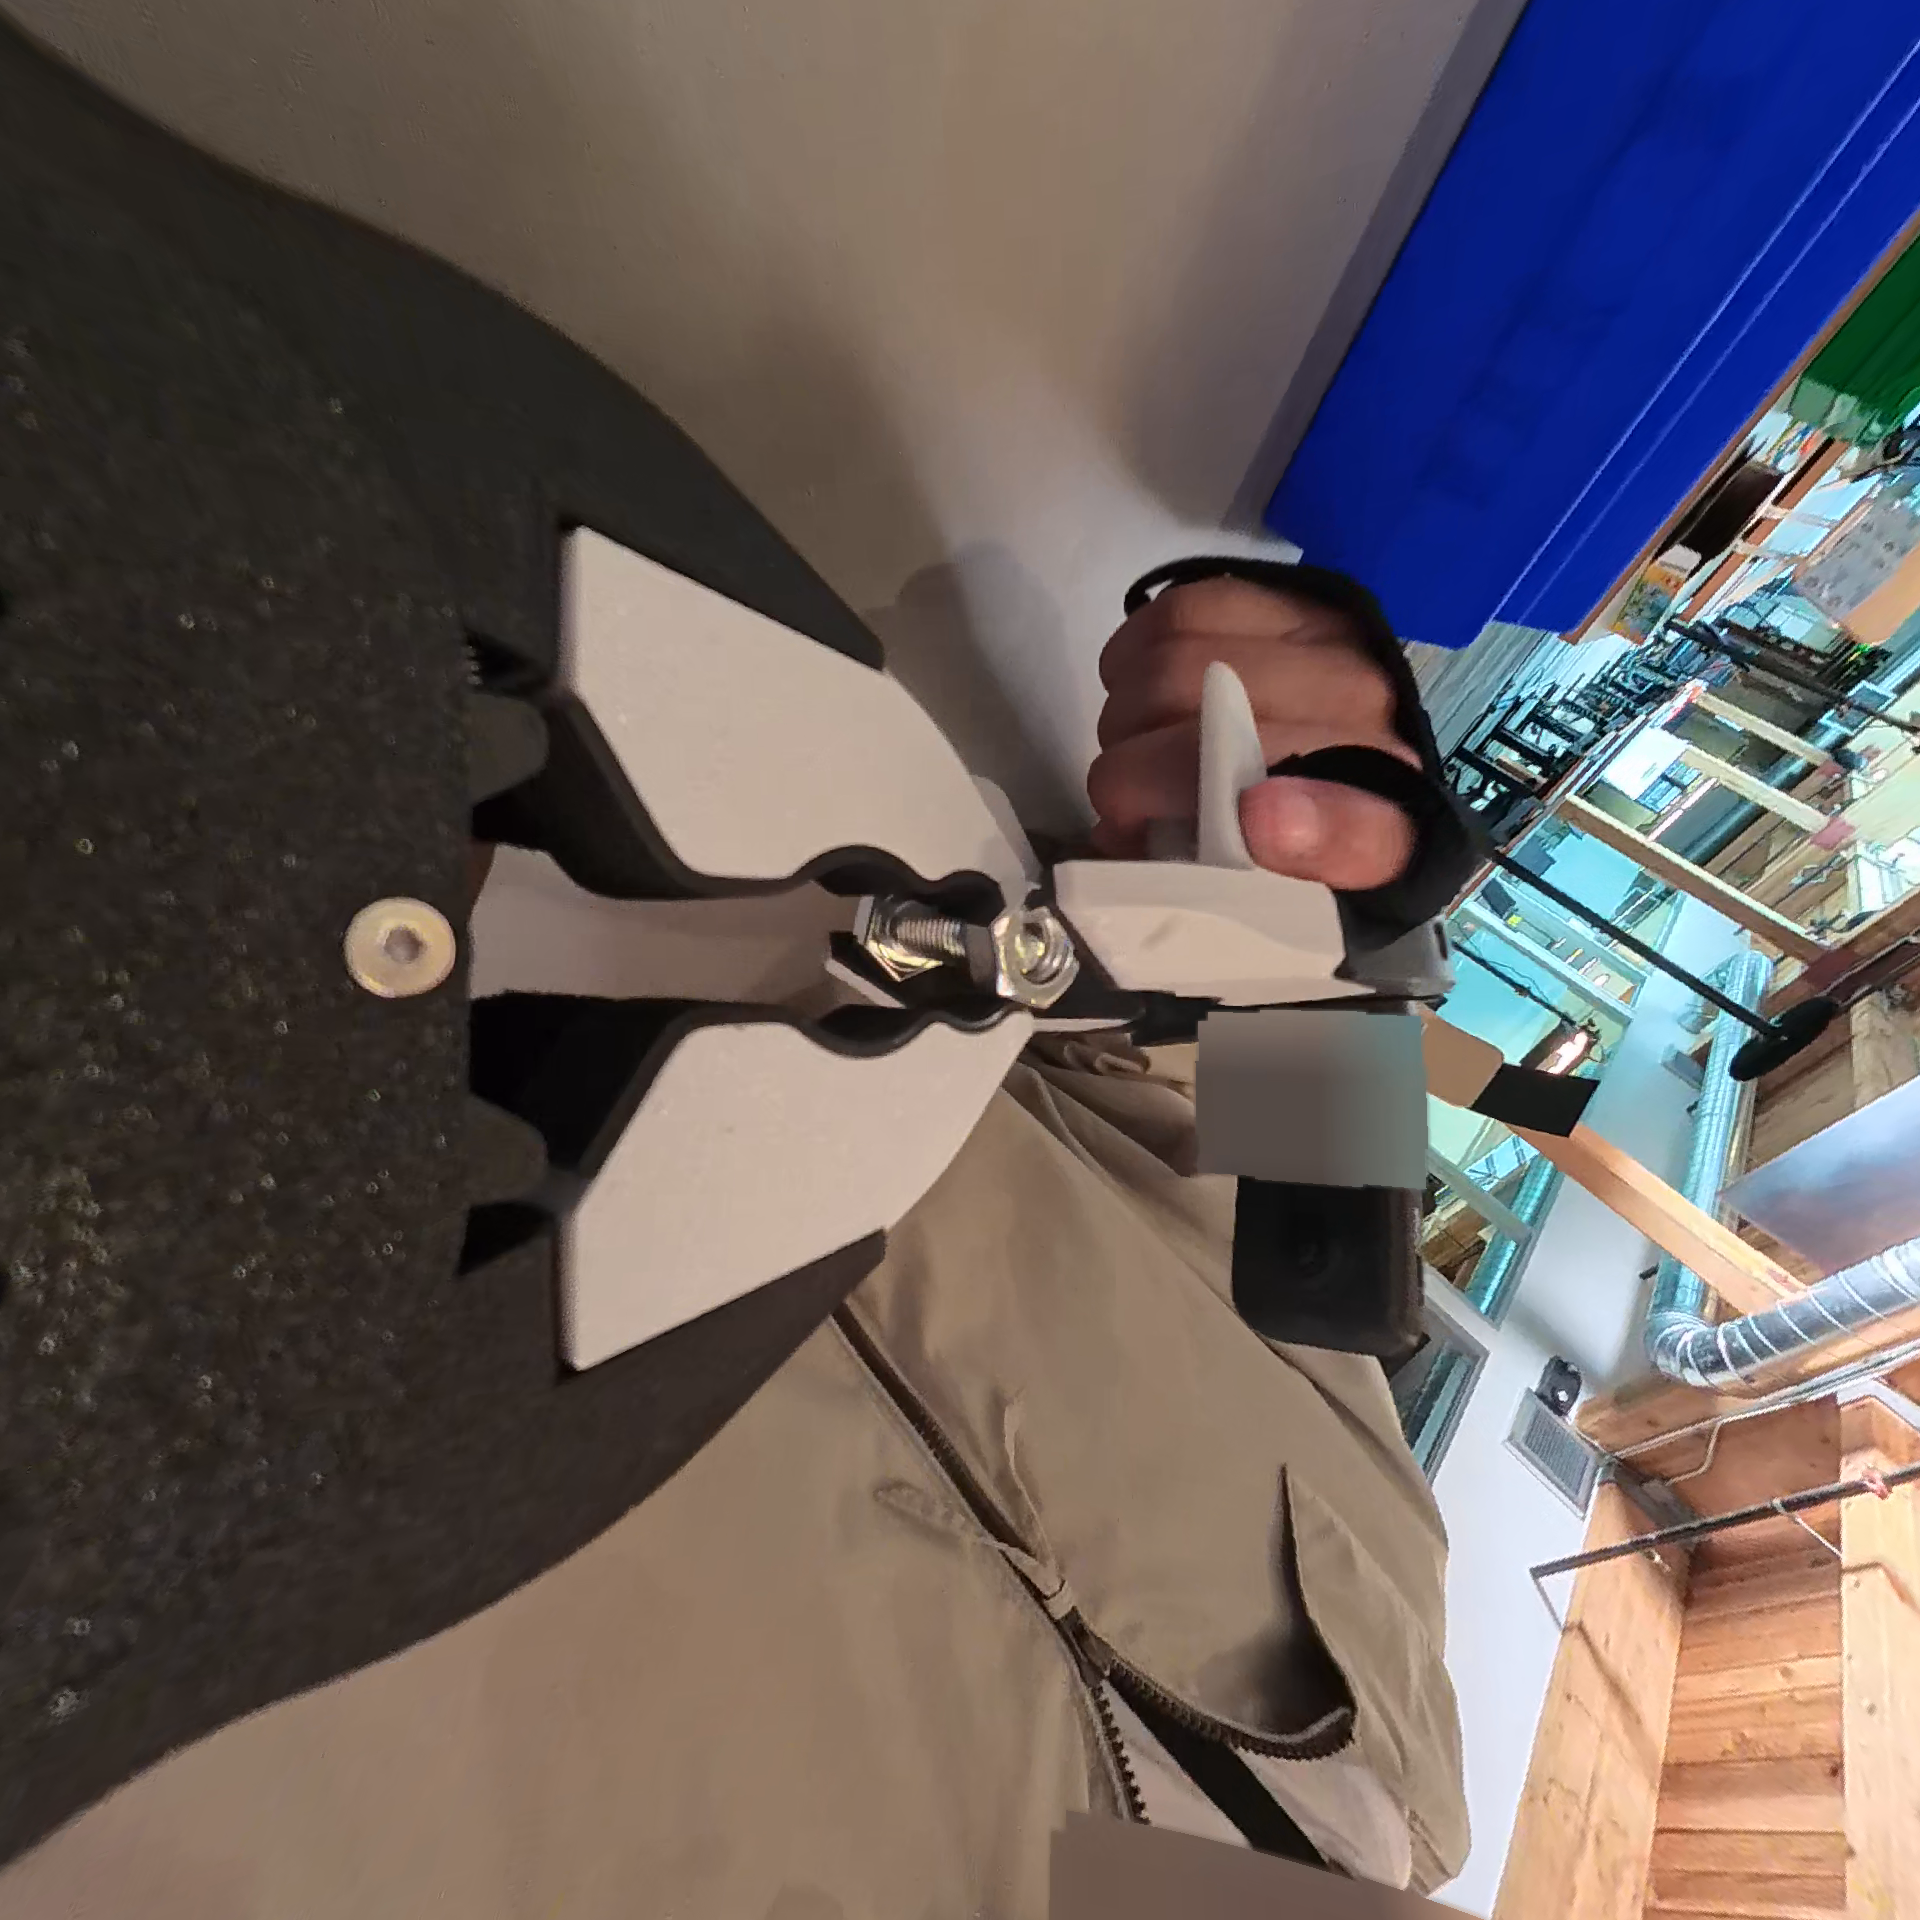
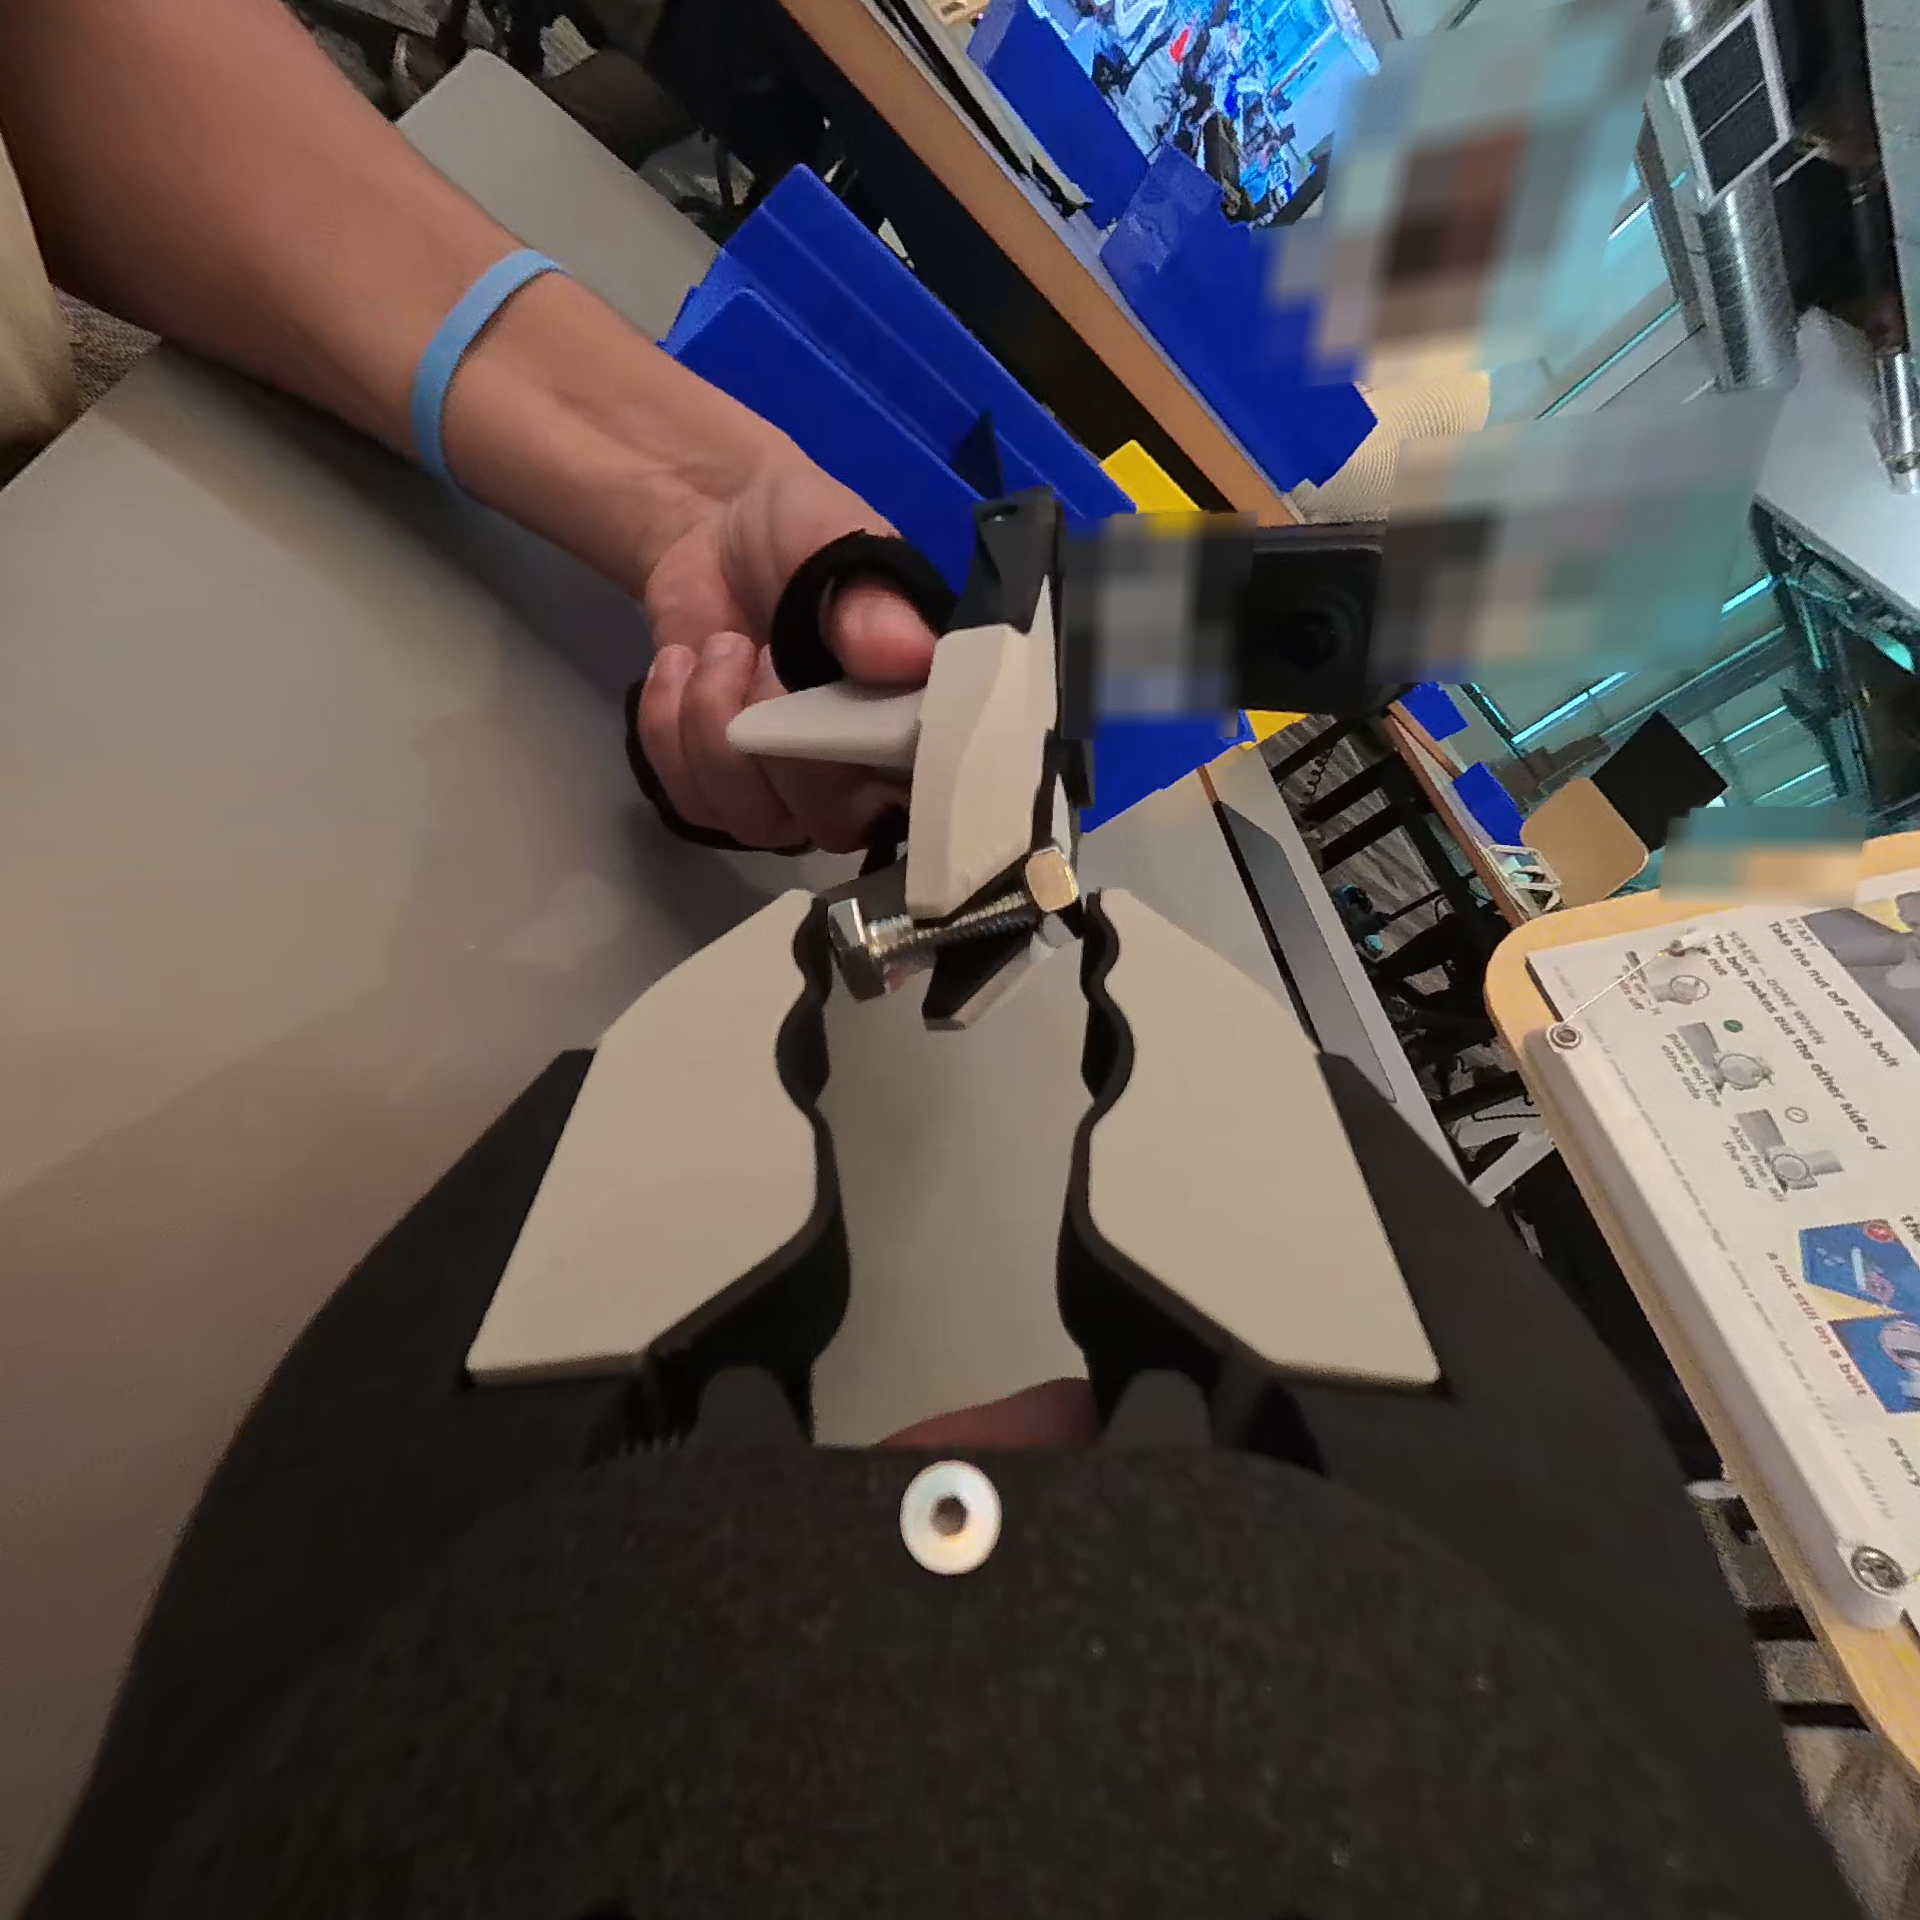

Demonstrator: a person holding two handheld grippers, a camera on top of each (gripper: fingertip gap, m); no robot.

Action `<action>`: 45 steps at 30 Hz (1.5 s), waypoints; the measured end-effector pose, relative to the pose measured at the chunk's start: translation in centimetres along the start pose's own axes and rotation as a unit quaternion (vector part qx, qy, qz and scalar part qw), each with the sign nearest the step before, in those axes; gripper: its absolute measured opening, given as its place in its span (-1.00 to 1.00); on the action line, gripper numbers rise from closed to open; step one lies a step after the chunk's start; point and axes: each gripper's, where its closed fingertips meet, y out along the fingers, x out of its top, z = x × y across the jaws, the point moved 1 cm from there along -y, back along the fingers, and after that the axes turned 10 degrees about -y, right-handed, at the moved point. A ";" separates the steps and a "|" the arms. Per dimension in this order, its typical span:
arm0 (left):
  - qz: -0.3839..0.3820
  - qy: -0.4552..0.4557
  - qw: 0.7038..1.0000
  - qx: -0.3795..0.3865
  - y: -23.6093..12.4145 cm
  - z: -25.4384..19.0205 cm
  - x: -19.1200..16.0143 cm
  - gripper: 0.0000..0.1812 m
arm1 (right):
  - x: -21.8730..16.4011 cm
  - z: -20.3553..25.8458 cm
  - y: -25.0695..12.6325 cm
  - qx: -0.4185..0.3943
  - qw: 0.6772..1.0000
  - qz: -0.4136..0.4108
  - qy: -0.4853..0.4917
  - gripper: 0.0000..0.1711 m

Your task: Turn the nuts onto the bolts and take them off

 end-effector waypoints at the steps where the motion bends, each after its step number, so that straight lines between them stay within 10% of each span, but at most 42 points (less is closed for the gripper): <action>1: -0.003 -0.002 1.000 0.000 0.0 0.1 0.1 -0.83 | -0.1 -0.1 0.0 -0.002 1.000 0.002 0.001 -0.46; 14: -0.058 -0.005 0.998 -0.003 -0.9 -0.4 1.8 -0.61 | 0.8 -1.7 -0.4 -0.078 0.992 -0.044 0.087 -0.47; 21: -0.060 -0.016 0.997 -0.038 -0.7 -1.0 1.7 -0.90 | 0.9 -2.4 -0.3 -0.124 0.991 -0.021 0.033 -0.47; 32: -0.045 0.036 0.993 0.103 -2.0 1.7 1.9 -0.90 | -1.2 -2.7 -0.9 -0.089 0.985 -0.033 0.145 -0.42; 39: -0.032 0.132 0.970 0.200 -2.6 2.4 2.3 -0.90 | -1.5 -5.2 -1.9 0.001 0.876 -0.160 0.455 -0.41; 45: -0.046 0.124 0.979 0.154 -1.7 1.4 2.4 -0.90 | -0.9 -5.0 -0.4 0.038 0.842 -0.188 0.504 -0.52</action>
